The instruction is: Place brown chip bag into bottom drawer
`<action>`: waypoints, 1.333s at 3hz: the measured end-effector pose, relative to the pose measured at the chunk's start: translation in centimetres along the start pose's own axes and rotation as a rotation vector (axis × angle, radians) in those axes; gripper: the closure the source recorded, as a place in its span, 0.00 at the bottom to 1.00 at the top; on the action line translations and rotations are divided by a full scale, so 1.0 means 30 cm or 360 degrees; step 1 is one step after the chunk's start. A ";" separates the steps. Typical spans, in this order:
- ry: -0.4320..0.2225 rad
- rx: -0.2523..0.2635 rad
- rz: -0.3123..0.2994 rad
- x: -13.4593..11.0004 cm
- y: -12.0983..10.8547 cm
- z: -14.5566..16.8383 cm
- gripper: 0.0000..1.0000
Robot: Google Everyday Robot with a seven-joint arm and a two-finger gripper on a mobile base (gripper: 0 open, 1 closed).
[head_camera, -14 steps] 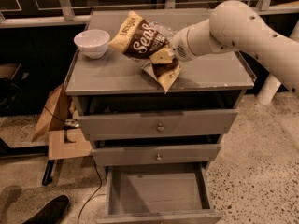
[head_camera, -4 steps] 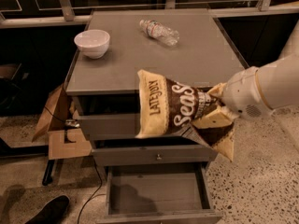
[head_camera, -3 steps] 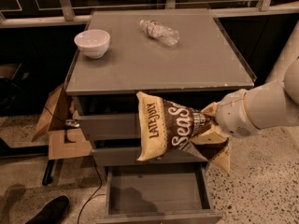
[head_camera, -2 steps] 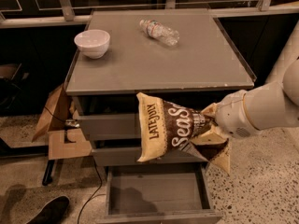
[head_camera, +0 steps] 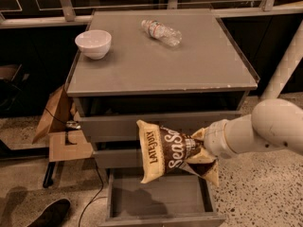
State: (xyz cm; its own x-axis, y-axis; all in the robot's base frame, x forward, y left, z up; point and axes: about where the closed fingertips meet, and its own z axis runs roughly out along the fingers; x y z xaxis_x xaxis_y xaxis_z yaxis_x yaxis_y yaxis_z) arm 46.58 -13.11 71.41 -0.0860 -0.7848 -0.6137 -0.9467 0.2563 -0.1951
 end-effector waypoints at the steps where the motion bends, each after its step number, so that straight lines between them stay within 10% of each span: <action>1: 0.0005 -0.0055 -0.0031 0.125 0.022 0.198 1.00; 3: 0.0110 -0.0192 -0.0043 0.391 0.087 0.538 1.00; 4: 0.0110 -0.0192 -0.0043 0.391 0.087 0.538 1.00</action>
Offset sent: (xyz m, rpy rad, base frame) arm 0.0235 0.0057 -0.2311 -0.0794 0.1032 0.0962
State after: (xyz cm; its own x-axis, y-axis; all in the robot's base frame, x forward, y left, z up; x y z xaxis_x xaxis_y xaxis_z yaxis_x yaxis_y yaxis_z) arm 48.12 -12.55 51.34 -0.0771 -0.8288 -0.5543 -0.9791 0.1679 -0.1149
